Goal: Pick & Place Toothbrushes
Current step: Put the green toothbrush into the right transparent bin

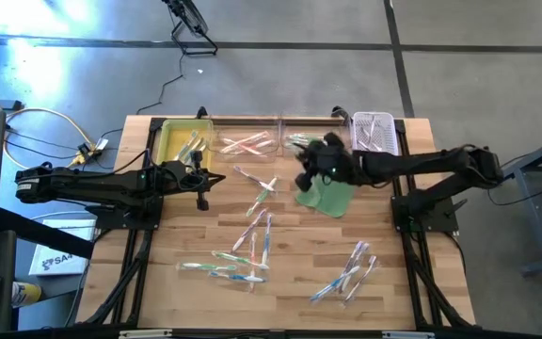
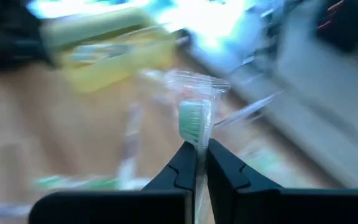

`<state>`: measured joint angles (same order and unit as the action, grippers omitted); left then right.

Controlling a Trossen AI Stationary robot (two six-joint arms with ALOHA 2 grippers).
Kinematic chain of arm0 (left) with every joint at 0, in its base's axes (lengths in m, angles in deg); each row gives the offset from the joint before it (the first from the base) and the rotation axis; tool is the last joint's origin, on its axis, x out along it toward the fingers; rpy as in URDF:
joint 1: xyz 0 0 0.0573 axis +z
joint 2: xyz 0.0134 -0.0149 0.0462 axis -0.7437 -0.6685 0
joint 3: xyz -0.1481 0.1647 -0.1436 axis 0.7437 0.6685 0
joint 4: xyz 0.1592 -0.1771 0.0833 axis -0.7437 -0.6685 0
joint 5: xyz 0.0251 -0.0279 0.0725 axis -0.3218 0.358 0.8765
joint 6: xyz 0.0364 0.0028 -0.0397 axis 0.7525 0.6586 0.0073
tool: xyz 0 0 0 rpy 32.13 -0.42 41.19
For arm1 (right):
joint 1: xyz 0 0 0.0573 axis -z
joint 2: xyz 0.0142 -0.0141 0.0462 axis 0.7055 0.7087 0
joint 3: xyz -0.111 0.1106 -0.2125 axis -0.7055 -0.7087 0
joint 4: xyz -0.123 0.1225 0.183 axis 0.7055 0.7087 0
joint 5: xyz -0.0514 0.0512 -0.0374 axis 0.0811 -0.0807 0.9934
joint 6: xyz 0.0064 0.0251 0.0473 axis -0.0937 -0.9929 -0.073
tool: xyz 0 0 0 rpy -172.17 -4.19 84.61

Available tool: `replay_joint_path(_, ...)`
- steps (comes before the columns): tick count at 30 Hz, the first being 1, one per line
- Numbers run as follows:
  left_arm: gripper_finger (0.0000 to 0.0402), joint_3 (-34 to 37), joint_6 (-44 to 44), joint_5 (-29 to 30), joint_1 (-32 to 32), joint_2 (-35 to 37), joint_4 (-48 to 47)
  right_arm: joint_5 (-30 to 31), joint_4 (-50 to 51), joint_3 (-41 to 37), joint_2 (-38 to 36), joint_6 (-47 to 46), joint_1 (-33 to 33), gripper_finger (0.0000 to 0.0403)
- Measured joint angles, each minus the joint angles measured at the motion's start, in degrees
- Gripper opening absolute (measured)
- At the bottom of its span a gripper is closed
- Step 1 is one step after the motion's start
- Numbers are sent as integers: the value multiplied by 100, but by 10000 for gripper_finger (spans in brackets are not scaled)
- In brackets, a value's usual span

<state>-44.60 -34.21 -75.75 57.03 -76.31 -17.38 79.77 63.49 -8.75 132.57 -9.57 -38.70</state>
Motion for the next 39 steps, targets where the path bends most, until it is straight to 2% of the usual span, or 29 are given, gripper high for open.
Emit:
replay_joint_path(3,5,0,0,0,0,0,0,228,-178,0,13,646,299,9)
replay_joint_path(10,5,0,0,0,-1,0,-1,135,-487,0,17,1732,972,9)
replay_joint_path(18,5,0,0,57,1,0,-1,-897,-903,3,100,3015,1695,9)
replay_joint_path(24,5,0,0,74,1,-2,-1,-1432,-1252,7,576,3381,2181,9)
replay_joint_path(29,5,0,0,74,-1,-2,-3,-1477,-1699,4,1128,3980,2460,9)
replay_joint_path(34,5,-1,0,76,1,-2,-2,-1530,-1768,4,1605,4111,2715,9)
replay_joint_path(39,5,0,0,79,0,-2,-3,-1875,-1727,4,1928,4102,2904,9)
